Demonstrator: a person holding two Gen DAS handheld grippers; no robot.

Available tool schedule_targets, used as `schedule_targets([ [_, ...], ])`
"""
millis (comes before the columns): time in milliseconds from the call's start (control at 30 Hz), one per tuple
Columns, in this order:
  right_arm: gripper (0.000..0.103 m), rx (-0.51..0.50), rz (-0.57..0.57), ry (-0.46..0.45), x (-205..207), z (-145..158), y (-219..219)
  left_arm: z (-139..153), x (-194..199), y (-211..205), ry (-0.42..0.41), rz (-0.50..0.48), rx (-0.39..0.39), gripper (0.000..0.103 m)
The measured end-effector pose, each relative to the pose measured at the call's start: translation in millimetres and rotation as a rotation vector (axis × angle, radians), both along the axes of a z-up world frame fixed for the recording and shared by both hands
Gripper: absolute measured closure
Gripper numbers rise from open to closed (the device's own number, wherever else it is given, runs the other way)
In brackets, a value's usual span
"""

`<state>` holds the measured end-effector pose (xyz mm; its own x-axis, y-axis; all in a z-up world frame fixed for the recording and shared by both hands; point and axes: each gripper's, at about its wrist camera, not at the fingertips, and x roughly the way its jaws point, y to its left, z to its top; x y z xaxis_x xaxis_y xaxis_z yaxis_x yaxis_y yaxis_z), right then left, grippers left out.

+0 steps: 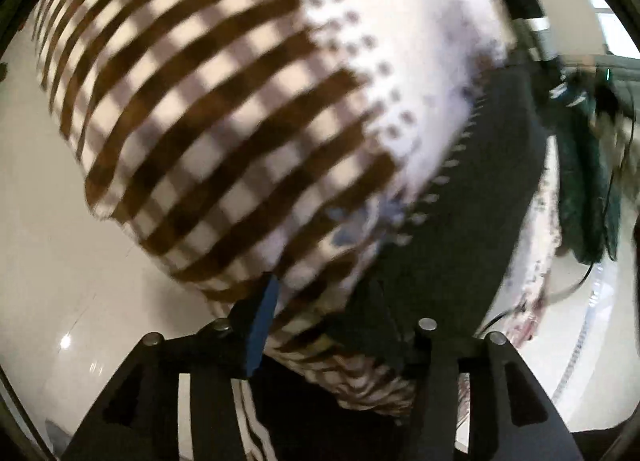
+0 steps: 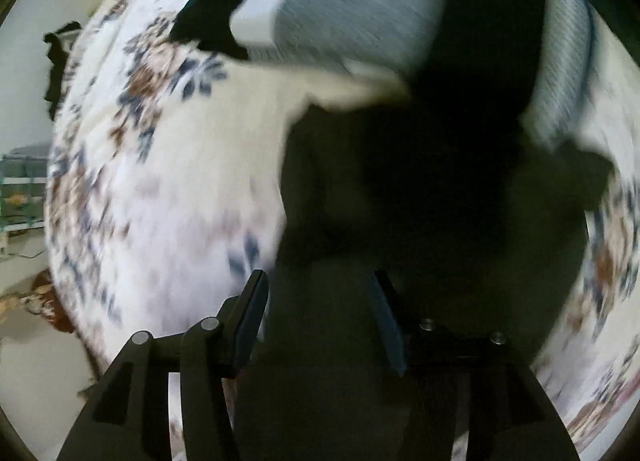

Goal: Fold small clothes

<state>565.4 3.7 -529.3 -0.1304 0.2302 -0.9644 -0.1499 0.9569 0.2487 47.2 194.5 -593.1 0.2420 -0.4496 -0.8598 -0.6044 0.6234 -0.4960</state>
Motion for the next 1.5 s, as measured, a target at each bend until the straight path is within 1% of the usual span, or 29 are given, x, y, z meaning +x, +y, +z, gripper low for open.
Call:
schedule_targets([
  [67,0.048,0.018,-0.032,0.026,-53.0,4.1,-42.7,6.5,10.8,-9.8,-0.044,-0.031,-0.013,0.05],
  [167,0.048,-0.009,-0.091,0.08,-130.7,-7.9,-103.0,3.8,33.6,-29.9,-0.056,-0.097,0.006,0.05],
  [233,0.048,-0.014,-0.149,0.148,-179.6,-27.4,-133.3,-2.5,48.8,-42.9,-0.048,-0.137,0.026,0.05],
  [300,0.048,0.019,-0.242,0.234,-231.7,-53.4,-162.2,-6.7,58.6,-55.3,-0.042,-0.185,0.067,0.05],
  [367,0.048,0.099,-0.344,0.314,-281.5,-78.8,-179.7,-7.1,65.0,-68.7,-0.049,-0.235,0.109,0.052],
  [400,0.048,0.136,-0.375,0.33,-295.8,-85.1,-182.5,-6.1,66.2,-69.8,-0.052,-0.255,0.135,0.057],
  [433,0.057,0.188,-0.401,0.333,-310.8,-89.8,-183.9,-4.6,68.6,-76.9,-0.058,-0.285,0.16,0.088],
  [467,0.074,0.216,-0.409,0.313,-323.3,-91.0,-183.3,-3.6,69.3,-82.5,-0.054,-0.309,0.169,0.095],
  [500,0.095,0.202,-0.414,0.277,-332.2,-88.0,-184.6,-1.3,68.4,-84.4,-0.057,-0.311,0.167,0.095],
  [600,0.097,0.164,-0.444,0.2,-341.9,-64.4,-200.7,19.3,63.9,-90.0,-0.103,-0.324,0.154,0.095],
  [633,0.097,0.169,-0.436,0.195,-341.7,-58.6,-209.1,22.8,61.5,-91.6,-0.109,-0.339,0.152,0.095],
  [700,0.097,0.205,-0.42,0.248,-337.1,-65.3,-219.2,23.5,59.5,-92.8,-0.107,-0.365,0.145,0.092],
  [733,0.095,0.211,-0.422,0.275,-337.3,-69.3,-227.3,21.5,59.6,-92.4,-0.089,-0.356,0.126,0.092],
  [767,0.091,0.235,-0.432,0.289,-340.1,-71.1,-232.8,18.3,61.9,-91.4,-0.07,-0.338,0.116,0.092],
  [800,0.082,0.27,-0.438,0.301,-345.1,-70.3,-237.6,16.3,61.2,-89.2,-0.057,-0.321,0.11,0.09],
  [833,0.069,0.29,-0.439,0.307,-350.2,-67.3,-243.8,15.1,58.9,-85.7,-0.055,-0.311,0.103,0.087],
  [867,0.063,0.306,-0.442,0.308,-357.1,-63.3,-249.3,14.4,55.9,-83.5,-0.055,-0.304,0.102,0.084],
  [900,0.052,0.322,-0.448,0.316,-364.2,-60.6,-253.1,11.8,53.4,-81.2,-0.05,-0.297,0.105,0.075],
  [933,0.049,0.332,-0.46,0.338,-374.1,-60.9,-256.3,7.2,49.1,-76.0,-0.036,-0.287,0.103,0.064],
  [967,0.049,0.346,-0.473,0.37,-385.7,-64.0,-256.5,2.5,43.9,-72.9,-0.024,-0.275,0.096,0.062],
  [1033,0.049,0.37,-0.479,0.433,-406.7,-75.1,-251.5,-7.4,39.7,-72.4,0.006,-0.245,0.089,0.063],
  [1067,0.049,0.37,-0.47,0.456,-415.3,-82.5,-244.9,-7.4,37.2,-71.8,-0.003,-0.22,0.074,0.065],
  [1100,0.05,0.352,-0.454,0.459,-422.9,-88.3,-238.4,-5.5,33.0,-68.9,-0.018,-0.186,0.073,0.065],
  [1167,0.094,0.322,-0.446,0.409,-433.5,-88.1,-231.2,-0.9,30.4,-68.2,-0.03,-0.163,0.095,0.087],
  [1200,0.097,0.29,-0.438,0.384,-435.4,-84.5,-227.3,2.2,29.4,-67.8,-0.032,-0.156,0.106,0.093],
  [1267,0.097,0.251,-0.445,0.341,-436.3,-74.6,-225.4,9.6,25.1,-66.3,-0.042,-0.137,0.113,0.097],
  [1400,0.098,0.189,-0.43,0.285,-437.0,-51.0,-228.4,21.4,14.6,-64.4,-0.042,-0.154,0.122,0.099],
  [1467,0.098,0.16,-0.401,0.257,-436.3,-37.8,-235.4,19.6,12.4,-66.3,-0.042,-0.167,0.12,0.099],
  [1500,0.099,0.151,-0.39,0.251,-439.7,-33.7,-224.9,15.2,13.6,-67.6,-0.03,-0.175,0.123,0.099],
])
